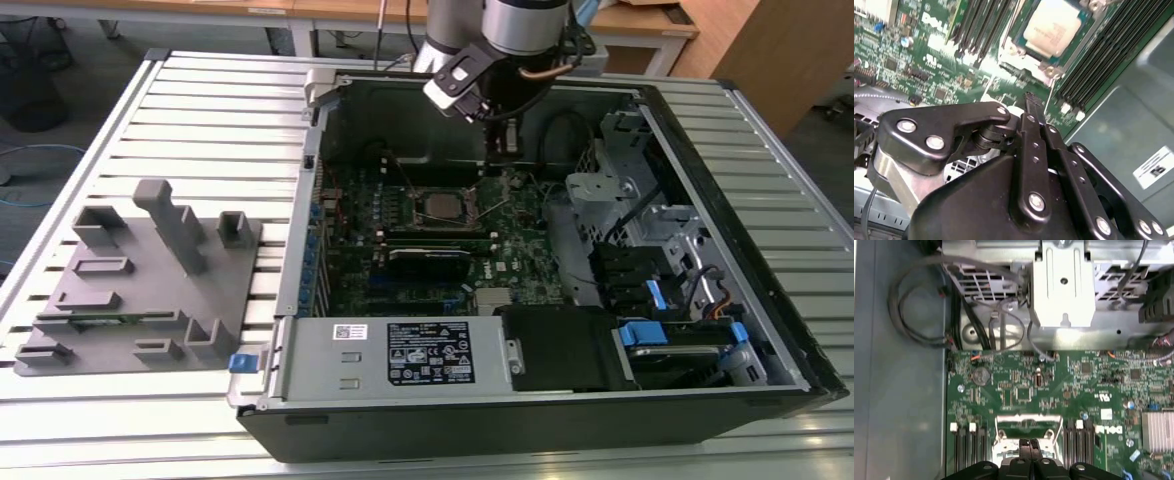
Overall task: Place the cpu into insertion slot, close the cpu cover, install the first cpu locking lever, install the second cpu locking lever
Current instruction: 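Close the cpu cover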
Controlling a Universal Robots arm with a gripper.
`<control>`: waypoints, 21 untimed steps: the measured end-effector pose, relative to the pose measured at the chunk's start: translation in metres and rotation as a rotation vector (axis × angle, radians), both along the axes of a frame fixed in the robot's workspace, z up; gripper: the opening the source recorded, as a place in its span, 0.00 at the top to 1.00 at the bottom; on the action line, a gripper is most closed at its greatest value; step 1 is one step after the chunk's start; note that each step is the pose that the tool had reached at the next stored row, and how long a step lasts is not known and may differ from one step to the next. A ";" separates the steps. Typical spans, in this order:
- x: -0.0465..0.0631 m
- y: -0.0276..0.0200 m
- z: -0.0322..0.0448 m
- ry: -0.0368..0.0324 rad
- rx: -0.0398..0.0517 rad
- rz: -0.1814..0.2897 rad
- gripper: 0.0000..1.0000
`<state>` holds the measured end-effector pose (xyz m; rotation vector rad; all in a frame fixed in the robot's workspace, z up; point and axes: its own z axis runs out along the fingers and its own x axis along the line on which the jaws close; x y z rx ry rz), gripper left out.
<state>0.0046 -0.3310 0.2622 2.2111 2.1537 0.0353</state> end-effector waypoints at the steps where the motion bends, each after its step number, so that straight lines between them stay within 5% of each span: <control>1: 0.002 0.0000 0.0000 0.0001 -0.0001 0.000 0.90; 21: 0.039 0.0000 -0.0006 0.0000 0.0001 0.000 0.90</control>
